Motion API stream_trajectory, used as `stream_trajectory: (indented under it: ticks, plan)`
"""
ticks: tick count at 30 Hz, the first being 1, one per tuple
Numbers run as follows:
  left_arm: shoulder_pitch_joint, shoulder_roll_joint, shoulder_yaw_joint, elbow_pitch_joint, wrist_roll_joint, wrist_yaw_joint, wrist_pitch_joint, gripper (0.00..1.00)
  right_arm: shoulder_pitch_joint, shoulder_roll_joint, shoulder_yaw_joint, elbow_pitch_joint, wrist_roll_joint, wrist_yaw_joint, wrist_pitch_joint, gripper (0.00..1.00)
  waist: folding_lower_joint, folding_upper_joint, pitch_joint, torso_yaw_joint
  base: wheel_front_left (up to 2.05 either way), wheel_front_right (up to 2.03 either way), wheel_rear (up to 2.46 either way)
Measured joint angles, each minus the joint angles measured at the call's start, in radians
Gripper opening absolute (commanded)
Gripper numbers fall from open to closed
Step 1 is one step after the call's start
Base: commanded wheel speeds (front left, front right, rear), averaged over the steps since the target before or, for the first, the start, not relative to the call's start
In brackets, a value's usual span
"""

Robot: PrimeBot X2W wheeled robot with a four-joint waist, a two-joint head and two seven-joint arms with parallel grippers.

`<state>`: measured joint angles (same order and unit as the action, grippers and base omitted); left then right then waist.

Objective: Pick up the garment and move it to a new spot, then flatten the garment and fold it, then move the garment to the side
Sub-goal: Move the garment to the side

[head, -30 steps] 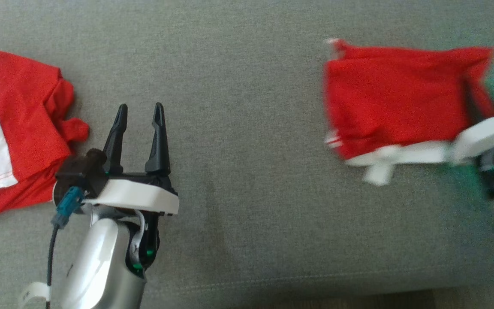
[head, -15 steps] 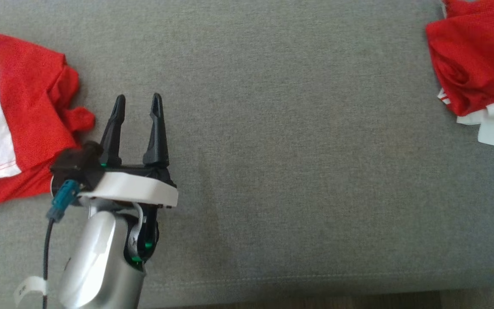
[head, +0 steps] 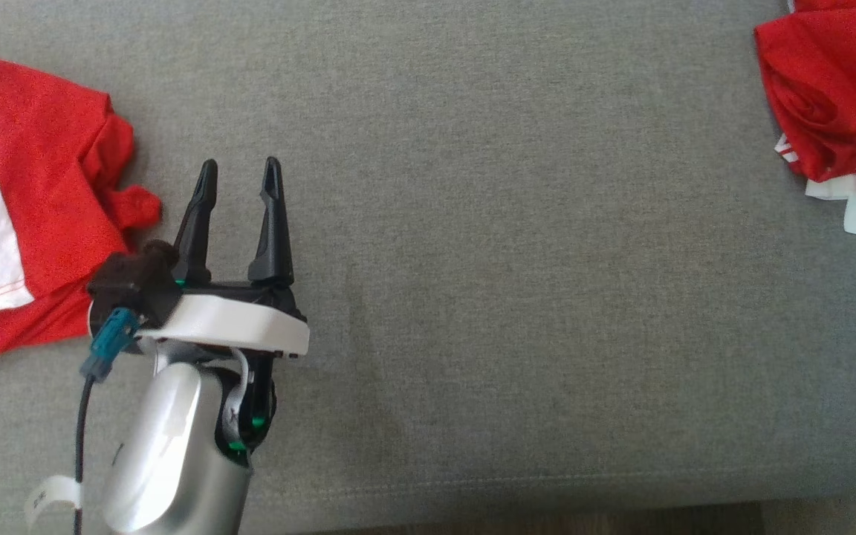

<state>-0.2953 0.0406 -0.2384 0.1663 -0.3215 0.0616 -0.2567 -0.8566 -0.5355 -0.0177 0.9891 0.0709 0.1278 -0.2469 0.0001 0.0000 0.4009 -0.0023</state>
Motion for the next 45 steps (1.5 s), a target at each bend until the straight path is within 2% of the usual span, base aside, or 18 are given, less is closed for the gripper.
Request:
stream_trajectory:
  ticks: [5,11,27,33,35,45]
  plan:
    - [0.0,0.0,0.001,0.007,0.0,0.0,0.0,1.0,0.001,0.038,-0.021,-0.025,0.028,0.0,-0.001,1.0,0.0,0.0,-0.018,-0.007,0.0,0.0,0.0]
    - [0.007,0.0,0.011,0.016,-0.001,-0.002,0.0,1.0,0.035,0.132,-0.015,-0.181,0.055,0.0,-0.003,1.0,0.0,0.0,-0.069,-0.013,0.0,0.0,0.0]
    - [0.139,0.001,0.091,-0.008,-0.023,-0.009,0.0,1.0,0.427,0.445,0.044,-0.538,0.095,0.0,-0.009,1.0,0.0,0.0,-0.255,-0.046,0.0,0.0,0.0]
    - [0.19,0.001,0.085,-0.026,-0.029,-0.019,0.0,1.0,0.581,0.474,0.037,-0.657,0.098,0.0,-0.009,1.0,0.0,0.0,-0.305,-0.057,0.0,0.0,0.0]
    - [0.21,0.001,0.079,-0.032,-0.034,-0.019,0.0,1.0,0.619,0.474,0.036,-0.688,0.13,0.0,-0.009,1.0,-0.0001,0.0,-0.322,-0.06,0.0,0.0,0.0]
    - [0.283,0.002,0.058,-0.074,-0.034,-0.018,0.0,1.0,0.737,0.483,0.048,-0.747,0.155,0.0,-0.009,1.0,-0.0001,0.0,-0.375,-0.071,0.0,0.0,0.0]
